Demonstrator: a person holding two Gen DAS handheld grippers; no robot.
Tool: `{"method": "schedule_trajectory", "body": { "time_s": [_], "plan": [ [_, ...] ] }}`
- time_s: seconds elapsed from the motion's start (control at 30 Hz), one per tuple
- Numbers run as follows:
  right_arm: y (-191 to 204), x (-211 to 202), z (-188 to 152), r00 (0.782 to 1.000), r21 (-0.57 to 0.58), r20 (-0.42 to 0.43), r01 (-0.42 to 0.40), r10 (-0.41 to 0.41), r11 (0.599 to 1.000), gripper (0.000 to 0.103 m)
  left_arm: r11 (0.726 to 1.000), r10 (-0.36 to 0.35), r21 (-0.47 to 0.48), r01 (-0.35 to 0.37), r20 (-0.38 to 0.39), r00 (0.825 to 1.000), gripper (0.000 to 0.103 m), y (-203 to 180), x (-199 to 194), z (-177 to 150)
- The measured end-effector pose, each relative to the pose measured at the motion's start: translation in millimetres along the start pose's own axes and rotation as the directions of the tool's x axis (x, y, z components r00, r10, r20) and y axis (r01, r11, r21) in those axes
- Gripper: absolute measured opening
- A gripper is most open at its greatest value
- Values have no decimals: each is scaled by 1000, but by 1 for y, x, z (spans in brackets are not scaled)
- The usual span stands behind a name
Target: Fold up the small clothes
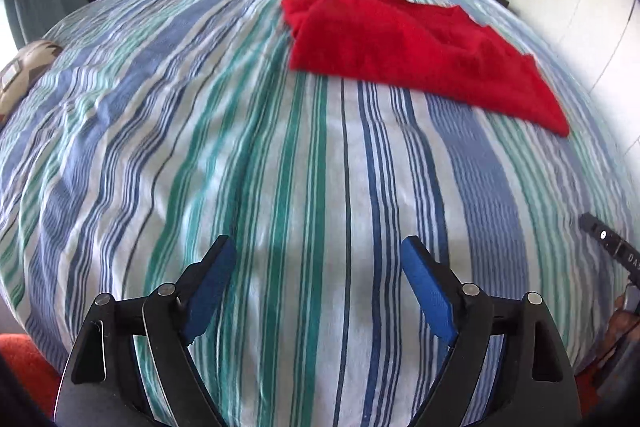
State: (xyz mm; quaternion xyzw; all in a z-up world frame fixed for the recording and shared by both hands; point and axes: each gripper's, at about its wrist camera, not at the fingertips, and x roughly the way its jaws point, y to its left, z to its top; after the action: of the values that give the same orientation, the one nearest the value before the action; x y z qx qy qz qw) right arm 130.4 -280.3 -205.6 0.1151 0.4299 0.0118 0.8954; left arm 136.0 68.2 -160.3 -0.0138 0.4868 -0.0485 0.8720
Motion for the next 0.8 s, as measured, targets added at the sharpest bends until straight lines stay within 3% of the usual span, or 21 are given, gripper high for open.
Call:
{"method": "schedule_trajectory", "body": {
  "time_s": [0.13, 0.5, 0.8],
  "plan": [
    [7, 8, -3, 999, -50, -12, 35, -36, 998, 76, 1000, 18, 24, -18, -9, 1000, 86, -4, 4, -7],
    [11, 16, -13, 998, -102, 28, 59, -57, 993, 83, 1000, 5, 25, -4, -31, 1000, 91, -6, 14, -9],
    [19, 21, -17, 996, -163, 34, 81, -77, 983, 90, 991, -2, 136, 2, -1, 1000, 101, -17, 27, -25]
  ]
}}
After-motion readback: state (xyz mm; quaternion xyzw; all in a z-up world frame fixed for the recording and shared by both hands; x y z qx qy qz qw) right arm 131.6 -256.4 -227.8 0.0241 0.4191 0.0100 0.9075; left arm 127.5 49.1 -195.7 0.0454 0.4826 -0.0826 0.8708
